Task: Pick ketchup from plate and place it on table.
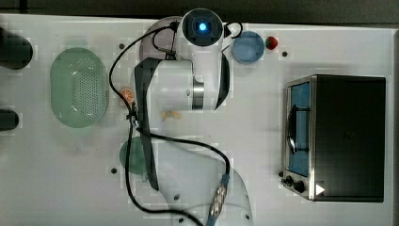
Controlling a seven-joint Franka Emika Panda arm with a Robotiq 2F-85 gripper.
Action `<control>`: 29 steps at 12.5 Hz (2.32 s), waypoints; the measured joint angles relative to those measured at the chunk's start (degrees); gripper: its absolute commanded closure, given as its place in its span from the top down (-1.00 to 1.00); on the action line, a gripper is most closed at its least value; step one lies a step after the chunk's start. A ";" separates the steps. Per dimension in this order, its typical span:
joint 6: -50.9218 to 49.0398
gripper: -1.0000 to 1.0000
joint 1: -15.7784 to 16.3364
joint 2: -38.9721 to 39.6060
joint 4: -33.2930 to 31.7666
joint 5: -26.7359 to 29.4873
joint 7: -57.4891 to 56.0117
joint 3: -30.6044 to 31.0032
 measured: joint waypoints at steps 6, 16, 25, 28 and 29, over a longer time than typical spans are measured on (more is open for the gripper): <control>10.13 1.00 0.73 7.43 0.00 -0.83 -2.13 -0.11; 19.50 0.41 1.00 16.91 1.01 -1.15 -3.19 -0.76; 17.35 0.27 1.50 11.06 0.50 -1.20 -2.46 -1.14; 9.60 0.27 1.44 3.76 0.50 -1.21 -1.34 -1.28; 5.96 0.27 1.31 0.91 0.56 -1.32 -0.81 -1.17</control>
